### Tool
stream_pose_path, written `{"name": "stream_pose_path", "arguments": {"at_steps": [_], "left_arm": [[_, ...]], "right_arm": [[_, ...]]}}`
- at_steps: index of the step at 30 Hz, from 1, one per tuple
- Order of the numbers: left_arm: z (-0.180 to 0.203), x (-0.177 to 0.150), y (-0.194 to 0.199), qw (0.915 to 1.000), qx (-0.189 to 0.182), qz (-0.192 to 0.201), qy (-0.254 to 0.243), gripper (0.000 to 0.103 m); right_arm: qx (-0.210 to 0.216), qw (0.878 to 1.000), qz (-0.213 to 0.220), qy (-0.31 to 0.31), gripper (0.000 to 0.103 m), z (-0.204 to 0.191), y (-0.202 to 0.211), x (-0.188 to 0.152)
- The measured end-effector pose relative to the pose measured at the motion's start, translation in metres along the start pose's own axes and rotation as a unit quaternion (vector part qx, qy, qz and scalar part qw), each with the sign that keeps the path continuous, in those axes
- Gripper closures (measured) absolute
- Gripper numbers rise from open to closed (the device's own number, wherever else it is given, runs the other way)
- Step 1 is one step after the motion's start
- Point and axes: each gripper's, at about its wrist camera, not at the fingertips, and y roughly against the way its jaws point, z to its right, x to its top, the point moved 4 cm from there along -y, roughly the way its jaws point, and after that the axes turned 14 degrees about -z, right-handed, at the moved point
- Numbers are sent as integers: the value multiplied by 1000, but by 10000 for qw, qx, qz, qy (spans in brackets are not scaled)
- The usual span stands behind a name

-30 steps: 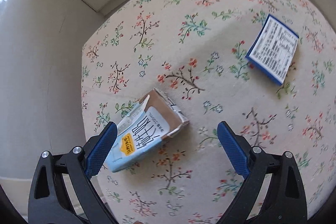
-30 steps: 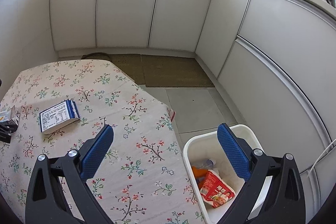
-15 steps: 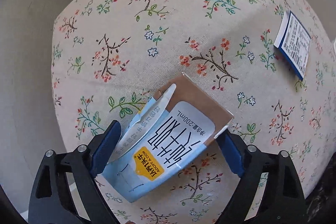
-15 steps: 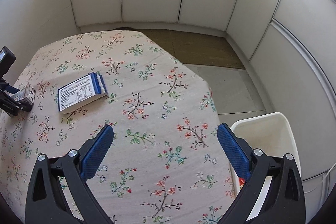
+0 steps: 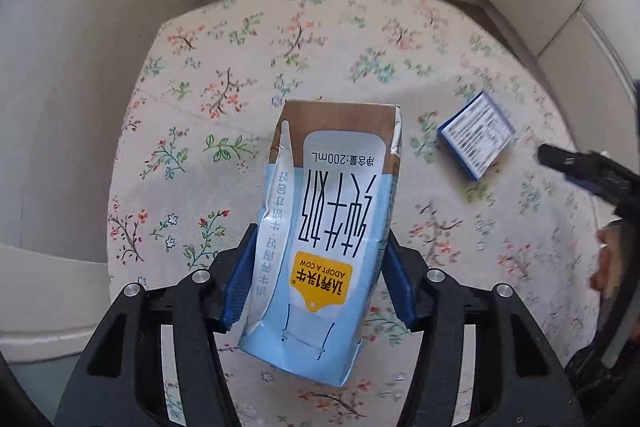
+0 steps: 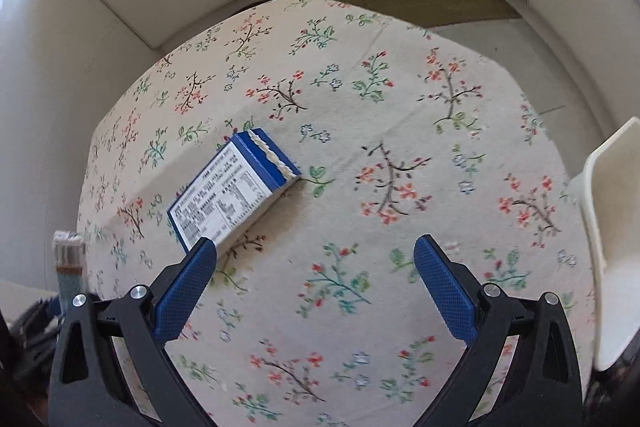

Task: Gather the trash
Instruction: 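Grasp the blue-white snack box with the right tool while the left tool holds the carton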

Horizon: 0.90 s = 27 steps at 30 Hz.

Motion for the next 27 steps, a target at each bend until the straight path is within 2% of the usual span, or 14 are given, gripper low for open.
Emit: {"name": "stream_pose_path", "arguments": {"at_steps": [3,4,6,8,10,11,15,17,20,21,24,27], "left_arm": [[14,-19,49,9961,-39,760,448,48],[19,-26,62,9934,-199,961,585,48],[26,-33,75,9875,-587,1202,835,48],[30,-47,74,9826,-796,1318,1042,48],[36,-45,62,9827,-815,1243,1108,48],[38,-43,59,9838,-804,1188,1077,48],[36,-30,59,9811,-964,1226,1146,48],[37,-28,56,9816,-938,1216,1132,47],[33,-28,54,9797,-1007,1176,1273,47],[30,-29,54,9783,-1071,1164,1338,47],[19,-28,52,9723,-1270,1142,1598,47],[8,-27,51,9648,-1505,1100,1856,47]], "right_arm": [[388,9971,-283,-591,7,-12,-20,11],[430,9956,-312,-774,7,-16,-26,13],[243,9957,-155,-878,7,-26,-31,20],[-293,9984,179,-448,7,-43,-31,26],[-619,9978,234,-36,7,-55,-34,28],[-615,9980,174,-33,7,-56,-36,28],[-500,9974,-109,-509,6,-44,-49,37],[-734,9960,-26,-514,6,-48,-50,44],[-777,9953,-40,-582,6,-54,-52,49],[-822,9950,-33,-568,9,-55,-52,49],[-1077,9936,224,-239,28,-58,-49,47],[-947,9950,320,-52,37,-54,-44,41]]}}
